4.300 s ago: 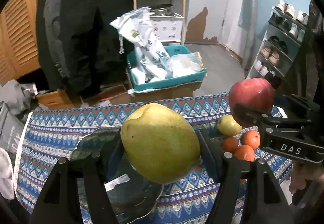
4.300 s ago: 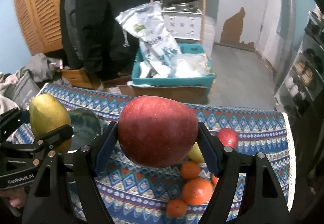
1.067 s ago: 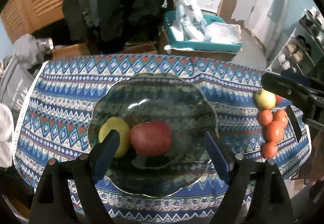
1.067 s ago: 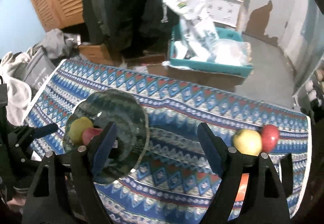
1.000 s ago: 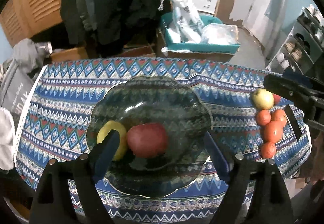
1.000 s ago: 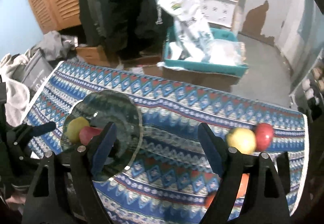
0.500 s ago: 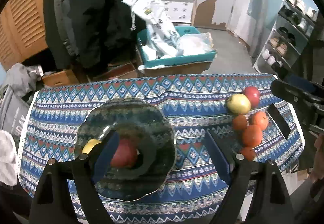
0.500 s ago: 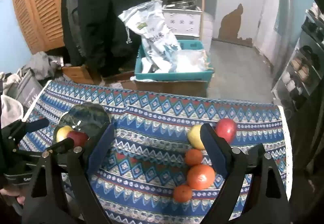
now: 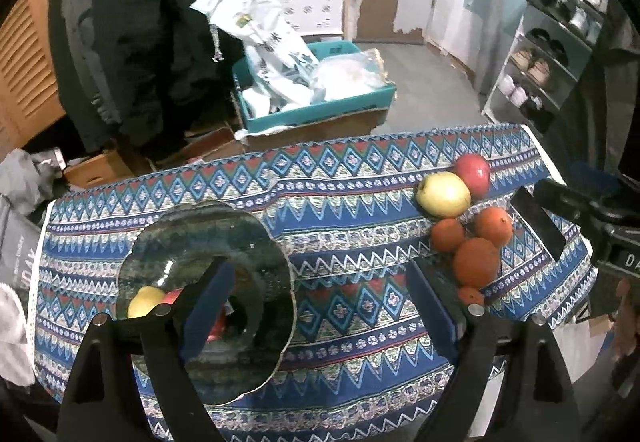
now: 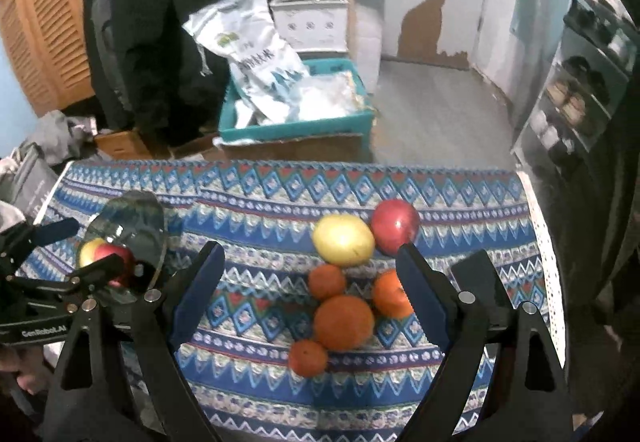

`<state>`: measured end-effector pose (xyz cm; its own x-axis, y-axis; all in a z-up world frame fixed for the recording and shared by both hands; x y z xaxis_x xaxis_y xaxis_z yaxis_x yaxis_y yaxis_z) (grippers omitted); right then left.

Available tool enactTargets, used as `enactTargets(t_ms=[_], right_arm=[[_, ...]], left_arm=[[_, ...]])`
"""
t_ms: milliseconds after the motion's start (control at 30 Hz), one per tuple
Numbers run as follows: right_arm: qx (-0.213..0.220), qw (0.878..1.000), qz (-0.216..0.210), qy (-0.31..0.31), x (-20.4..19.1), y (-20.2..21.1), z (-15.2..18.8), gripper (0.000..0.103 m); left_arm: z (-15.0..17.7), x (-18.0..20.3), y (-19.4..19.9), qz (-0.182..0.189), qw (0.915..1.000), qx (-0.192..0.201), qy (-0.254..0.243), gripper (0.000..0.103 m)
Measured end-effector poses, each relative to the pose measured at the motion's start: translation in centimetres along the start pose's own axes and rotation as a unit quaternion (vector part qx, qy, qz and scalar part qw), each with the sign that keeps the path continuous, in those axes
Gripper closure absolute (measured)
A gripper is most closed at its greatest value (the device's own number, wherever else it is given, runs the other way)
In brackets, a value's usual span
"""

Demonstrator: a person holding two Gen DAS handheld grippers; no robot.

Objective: Organize fruits
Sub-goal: 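Withdraw both tools from the bowl toward the remaining fruit, then move the right tool to the large orange while the left tool approaches a smaller orange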

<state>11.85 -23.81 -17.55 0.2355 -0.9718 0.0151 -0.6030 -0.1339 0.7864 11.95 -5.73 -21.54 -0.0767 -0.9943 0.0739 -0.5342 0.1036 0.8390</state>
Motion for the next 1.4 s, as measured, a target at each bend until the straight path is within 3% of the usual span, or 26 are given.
enactTargets(t_ms=[567,1200,1400], right_arm=[[-0.104,0.994,0.009,-0.039,3.4,-7.5,7.1,0.016],[-0.173,0.985,0.002,-0.028,2.6,-13.7,10.7,0.016],[-0.191,0.981,-0.014,-0.035,2.3,-15.1,11.7,0.028]], left_arm=[[2.2,2.7,-6.8,0.006,0.9978,-0.063,-0.02,0.014],[4.1,3.6,-10.9,0.0,0.9948,-0.099,-0.025,0.014],[4.6,3.7,-11.6,0.001,0.9941,-0.107,-0.022,0.014]])
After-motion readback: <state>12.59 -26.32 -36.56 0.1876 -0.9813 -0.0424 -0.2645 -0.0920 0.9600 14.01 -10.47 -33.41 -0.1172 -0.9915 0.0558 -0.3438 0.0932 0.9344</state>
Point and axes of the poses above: each gripper's, at about its wrist camera, not at the fingertips, and y roughly against the way its jaws point, x to its right, z to its underside, the point moved 9 cm from there along -y, roughly the way its jaws point, and after that the axes turned 6 degrees about y, right-handed, at the moved point
